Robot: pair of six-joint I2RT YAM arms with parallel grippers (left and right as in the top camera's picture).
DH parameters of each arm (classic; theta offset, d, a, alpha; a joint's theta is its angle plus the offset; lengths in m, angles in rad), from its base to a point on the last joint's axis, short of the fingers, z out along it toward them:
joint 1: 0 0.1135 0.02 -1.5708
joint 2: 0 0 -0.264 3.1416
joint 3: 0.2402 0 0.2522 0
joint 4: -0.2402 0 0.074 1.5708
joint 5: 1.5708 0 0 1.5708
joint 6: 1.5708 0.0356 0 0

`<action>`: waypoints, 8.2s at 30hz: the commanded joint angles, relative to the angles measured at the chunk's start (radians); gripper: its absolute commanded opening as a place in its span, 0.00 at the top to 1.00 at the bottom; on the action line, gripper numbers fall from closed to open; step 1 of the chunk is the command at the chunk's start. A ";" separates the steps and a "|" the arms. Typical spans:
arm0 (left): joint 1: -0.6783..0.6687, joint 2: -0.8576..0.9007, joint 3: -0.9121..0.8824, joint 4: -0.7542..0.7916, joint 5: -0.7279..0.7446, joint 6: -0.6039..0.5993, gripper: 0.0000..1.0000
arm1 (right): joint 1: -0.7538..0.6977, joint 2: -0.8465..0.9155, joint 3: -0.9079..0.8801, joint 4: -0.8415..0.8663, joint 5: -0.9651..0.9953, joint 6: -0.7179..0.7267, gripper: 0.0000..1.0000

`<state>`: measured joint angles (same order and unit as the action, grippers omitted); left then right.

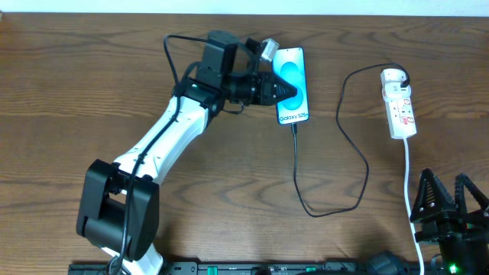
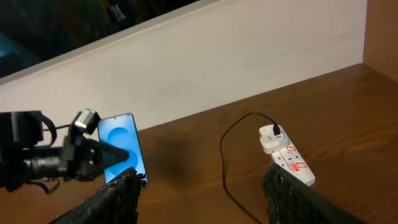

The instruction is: Plug charger to phone and switch on socket

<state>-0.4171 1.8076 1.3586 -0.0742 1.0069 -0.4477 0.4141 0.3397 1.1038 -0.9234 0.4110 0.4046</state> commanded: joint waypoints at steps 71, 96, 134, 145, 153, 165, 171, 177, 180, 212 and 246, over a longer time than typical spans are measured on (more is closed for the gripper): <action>-0.018 0.608 0.432 -0.467 -0.243 0.188 0.43 | -0.008 0.463 -0.002 -0.016 -0.103 0.096 0.34; -0.018 0.608 0.432 -0.472 -0.442 0.189 0.08 | -0.007 0.466 -0.002 -0.019 -0.109 0.097 0.21; 0.607 -0.437 0.371 -1.471 -0.556 0.525 0.07 | -0.018 1.014 -0.138 0.128 -0.163 0.309 0.01; 0.593 -1.146 -0.255 -1.047 -0.639 0.522 0.07 | -0.320 1.000 -0.043 0.014 -0.160 0.155 0.02; 0.593 -1.252 -0.613 -0.665 -0.764 0.522 0.07 | -0.613 1.004 0.031 -0.019 -0.307 0.155 0.91; 0.593 -1.075 -0.679 -0.706 -0.765 0.522 0.07 | -0.802 1.401 0.521 -0.217 -0.365 0.091 0.99; 0.593 -1.012 -0.679 -0.706 -0.765 0.522 0.07 | -0.810 1.685 0.832 -0.329 -0.385 0.087 0.99; 0.593 -1.078 -0.679 -0.706 -0.765 0.522 0.07 | -0.809 1.818 0.896 -0.309 -0.440 0.087 0.99; 0.593 -1.149 -0.679 -0.706 -0.765 0.522 0.07 | -0.809 1.859 0.896 -0.284 -0.468 0.087 0.99; 0.487 -1.617 -0.679 -0.710 -0.765 0.522 0.07 | -0.785 1.987 0.896 -0.168 -0.564 0.099 0.99; 0.485 -1.694 -0.679 -0.710 -0.765 0.522 0.07 | -0.784 1.743 0.898 -0.241 -0.418 0.050 0.99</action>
<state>0.0708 0.1337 0.6781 -0.7856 0.2481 0.0608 -0.3504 2.2784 1.9907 -1.1618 -0.0723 0.4686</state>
